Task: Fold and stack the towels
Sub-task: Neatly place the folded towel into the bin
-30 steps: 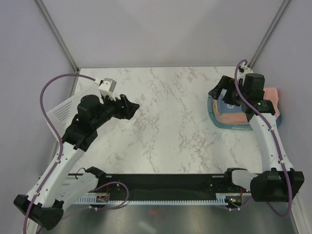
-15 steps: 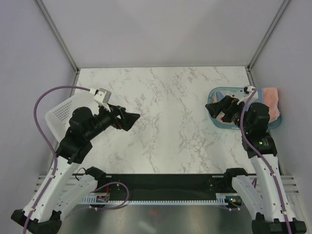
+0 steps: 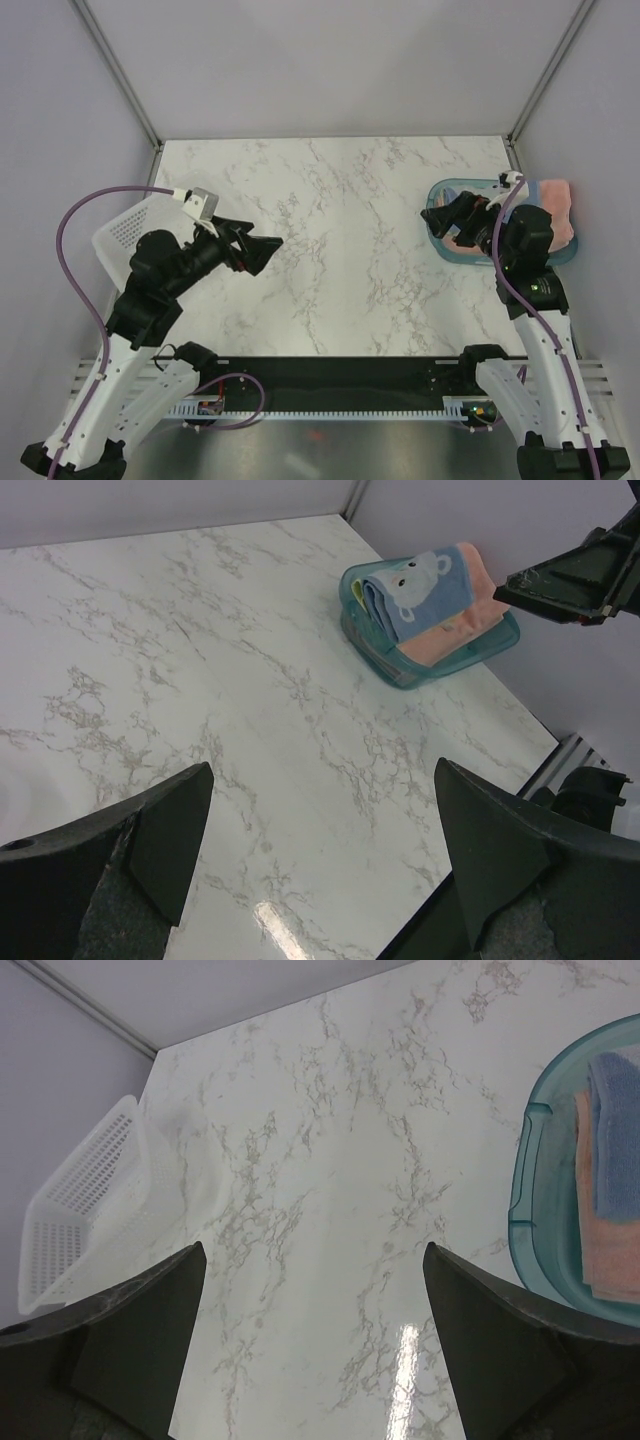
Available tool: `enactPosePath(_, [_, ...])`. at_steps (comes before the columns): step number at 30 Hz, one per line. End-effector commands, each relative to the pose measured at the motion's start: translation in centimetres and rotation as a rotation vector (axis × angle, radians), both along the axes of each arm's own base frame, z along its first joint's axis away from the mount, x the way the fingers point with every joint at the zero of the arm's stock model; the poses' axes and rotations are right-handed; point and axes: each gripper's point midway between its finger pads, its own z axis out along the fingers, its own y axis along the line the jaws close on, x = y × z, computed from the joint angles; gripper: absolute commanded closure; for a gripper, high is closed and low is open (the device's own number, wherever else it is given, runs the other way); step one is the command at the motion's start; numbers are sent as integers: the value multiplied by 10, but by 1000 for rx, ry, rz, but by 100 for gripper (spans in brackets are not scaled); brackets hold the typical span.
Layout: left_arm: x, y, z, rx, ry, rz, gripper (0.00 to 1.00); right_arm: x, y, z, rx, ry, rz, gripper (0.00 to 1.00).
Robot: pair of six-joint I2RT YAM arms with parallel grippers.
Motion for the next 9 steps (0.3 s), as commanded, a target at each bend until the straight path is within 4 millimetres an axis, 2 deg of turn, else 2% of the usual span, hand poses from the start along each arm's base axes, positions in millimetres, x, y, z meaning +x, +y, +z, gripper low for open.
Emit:
enactPosePath(1, [-2,-2,12,-29,-20,-13,0,-2,1,32,-6,-93,15,2])
enactPosePath(9, [-2,-1,16,-27,-33,-9,0,0,-1,29,-9,-84,1,2])
